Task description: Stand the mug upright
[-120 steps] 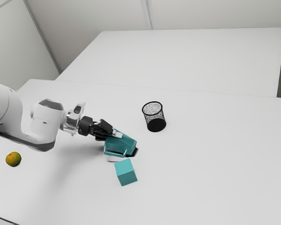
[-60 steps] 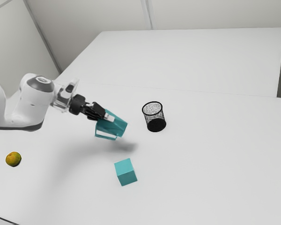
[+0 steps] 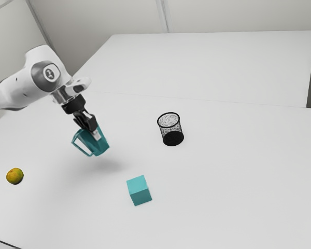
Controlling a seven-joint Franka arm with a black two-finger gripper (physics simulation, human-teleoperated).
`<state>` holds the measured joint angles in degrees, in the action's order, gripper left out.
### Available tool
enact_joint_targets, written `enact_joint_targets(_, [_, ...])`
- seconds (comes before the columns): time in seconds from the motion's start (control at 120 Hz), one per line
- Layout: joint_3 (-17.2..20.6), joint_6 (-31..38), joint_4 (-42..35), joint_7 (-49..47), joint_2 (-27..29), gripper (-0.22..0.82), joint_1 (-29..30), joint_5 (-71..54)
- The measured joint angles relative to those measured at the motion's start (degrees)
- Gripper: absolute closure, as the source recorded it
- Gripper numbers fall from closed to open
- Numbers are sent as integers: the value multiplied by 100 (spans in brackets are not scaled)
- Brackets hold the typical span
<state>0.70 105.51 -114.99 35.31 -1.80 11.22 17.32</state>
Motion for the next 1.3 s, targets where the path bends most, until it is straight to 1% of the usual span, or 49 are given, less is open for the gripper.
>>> enact_joint_targets(0.167, [126, 311, -55, -590, 125, 78, -95, -785])
enact_joint_targets(0.225, [225, 455, -130, -788, 180, 78, -75, -964])
enact_joint_targets(0.3, [141, 687, -266, -1019, 236, 78, -259, -1146])
enact_joint_targets(0.508, [172, 1543, -848, -1539, 328, 78, -492, -1346])
enact_joint_targets(0.783, [226, 2491, -1267, -2075, 315, 78, -608, -1581])
enact_joint_targets(0.983, [237, 2779, -1461, -2417, 288, 78, -588, -1666])
enact_joint_targets(1.3, [278, 2916, -1475, -2813, 119, 78, -477, -1692])
